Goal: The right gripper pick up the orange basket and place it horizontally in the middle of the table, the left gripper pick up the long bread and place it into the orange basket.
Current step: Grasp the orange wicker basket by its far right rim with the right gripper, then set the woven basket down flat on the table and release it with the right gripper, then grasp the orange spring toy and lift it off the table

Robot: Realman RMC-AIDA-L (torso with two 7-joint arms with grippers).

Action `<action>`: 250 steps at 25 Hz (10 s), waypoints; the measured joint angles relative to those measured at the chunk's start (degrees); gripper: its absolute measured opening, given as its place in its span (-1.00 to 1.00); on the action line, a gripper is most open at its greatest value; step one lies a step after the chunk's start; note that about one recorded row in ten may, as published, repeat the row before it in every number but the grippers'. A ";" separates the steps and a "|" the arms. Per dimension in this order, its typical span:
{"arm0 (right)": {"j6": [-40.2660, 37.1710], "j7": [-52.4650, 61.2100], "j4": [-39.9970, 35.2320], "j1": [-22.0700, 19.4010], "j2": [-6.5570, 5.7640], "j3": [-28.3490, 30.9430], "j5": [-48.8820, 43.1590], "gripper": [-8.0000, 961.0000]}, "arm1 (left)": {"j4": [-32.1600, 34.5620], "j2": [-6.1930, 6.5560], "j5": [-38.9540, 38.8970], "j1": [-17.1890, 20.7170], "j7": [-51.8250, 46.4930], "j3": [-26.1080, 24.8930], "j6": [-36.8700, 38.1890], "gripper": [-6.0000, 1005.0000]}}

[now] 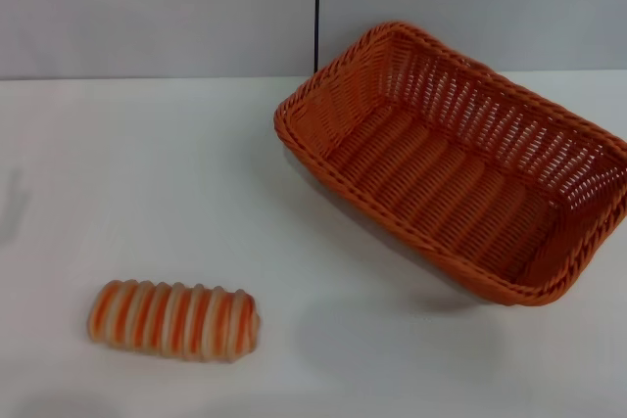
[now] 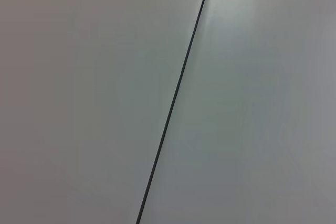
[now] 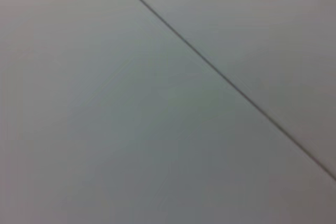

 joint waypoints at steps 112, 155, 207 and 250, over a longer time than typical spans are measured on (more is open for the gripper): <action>-6.64 47.14 -36.82 24.37 -8.77 -55.93 -63.88 -0.59 | -2.38 -0.09 0.17 0.41 -3.08 3.08 -7.44 0.27; 16.96 39.61 -49.36 22.88 -22.04 -64.23 -39.32 -0.63 | -3.39 -0.09 0.16 0.29 -3.88 4.21 -7.17 0.27; 2.22 12.57 -36.79 12.78 -2.35 -39.63 -23.22 0.01 | 7.35 0.69 0.19 -2.81 -11.01 17.99 -5.87 0.32; 3.31 7.69 -13.18 -0.39 -1.36 -9.91 -12.64 0.01 | 37.15 3.87 20.38 -3.45 -41.30 51.09 -17.44 0.62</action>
